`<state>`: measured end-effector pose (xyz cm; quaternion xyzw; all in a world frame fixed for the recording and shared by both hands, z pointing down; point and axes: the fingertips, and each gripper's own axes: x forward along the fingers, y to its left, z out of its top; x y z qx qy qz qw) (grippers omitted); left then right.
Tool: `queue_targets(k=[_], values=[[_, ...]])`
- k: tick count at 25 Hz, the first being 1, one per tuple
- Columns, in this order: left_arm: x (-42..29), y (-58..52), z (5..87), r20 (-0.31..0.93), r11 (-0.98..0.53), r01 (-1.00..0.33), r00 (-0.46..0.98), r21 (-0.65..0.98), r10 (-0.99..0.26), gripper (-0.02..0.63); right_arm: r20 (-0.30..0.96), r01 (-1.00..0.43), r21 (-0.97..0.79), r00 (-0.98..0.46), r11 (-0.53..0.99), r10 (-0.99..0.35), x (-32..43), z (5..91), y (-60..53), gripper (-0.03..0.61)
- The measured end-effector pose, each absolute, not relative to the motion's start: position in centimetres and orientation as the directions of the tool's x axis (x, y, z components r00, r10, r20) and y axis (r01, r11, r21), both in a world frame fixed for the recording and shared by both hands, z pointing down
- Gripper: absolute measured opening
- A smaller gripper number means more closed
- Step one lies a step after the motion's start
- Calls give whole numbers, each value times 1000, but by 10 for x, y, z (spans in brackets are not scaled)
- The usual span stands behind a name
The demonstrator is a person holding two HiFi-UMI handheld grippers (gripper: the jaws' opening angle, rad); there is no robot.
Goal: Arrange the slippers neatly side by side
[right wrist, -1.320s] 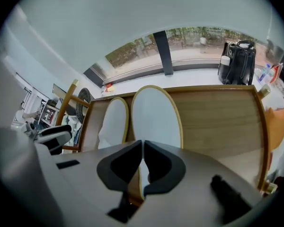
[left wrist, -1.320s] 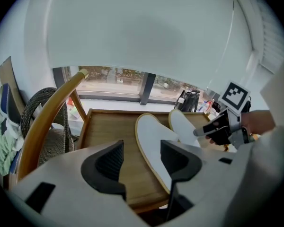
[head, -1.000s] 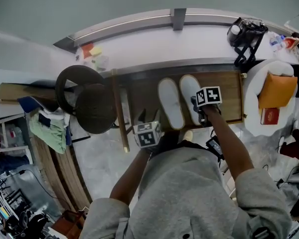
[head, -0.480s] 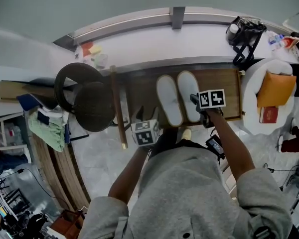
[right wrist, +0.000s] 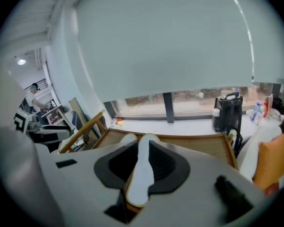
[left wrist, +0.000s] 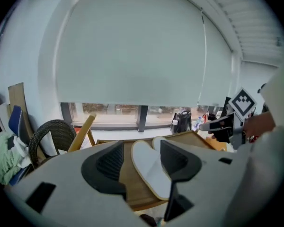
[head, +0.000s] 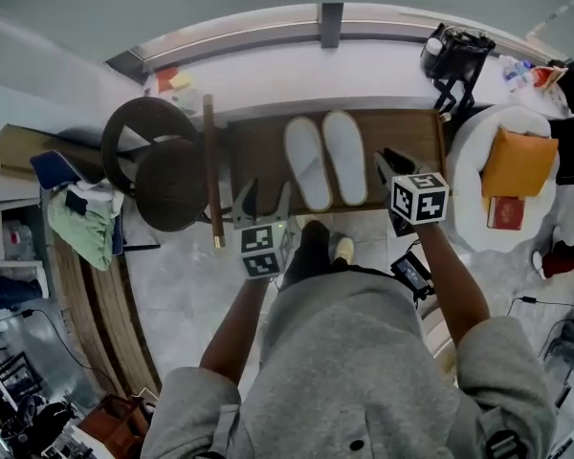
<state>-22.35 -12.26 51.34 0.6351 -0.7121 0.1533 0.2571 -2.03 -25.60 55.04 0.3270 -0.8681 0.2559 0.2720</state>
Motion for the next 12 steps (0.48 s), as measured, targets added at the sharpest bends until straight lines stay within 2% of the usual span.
queue_targets(k=[1,4,9,12], values=[[-218,-118,501,536,143,-982,-54,126,-842,247,598,-676,-273,-677,685,-429,-19,536,-247,68],[-191,-102,463,464,116,-976,-19,182,-885,227,493,-616,-241,-743,750,-452,-4,491,-219,48],[-144,-79,412,377,69,-991,-21,114,-926,65,347,-591,-189,-787,784,-510,39,425,-175,38],[-122,-66,400,368,55,-996,-25,73,-930,30,290,-611,-182,-782,771,-551,66,400,-160,37]])
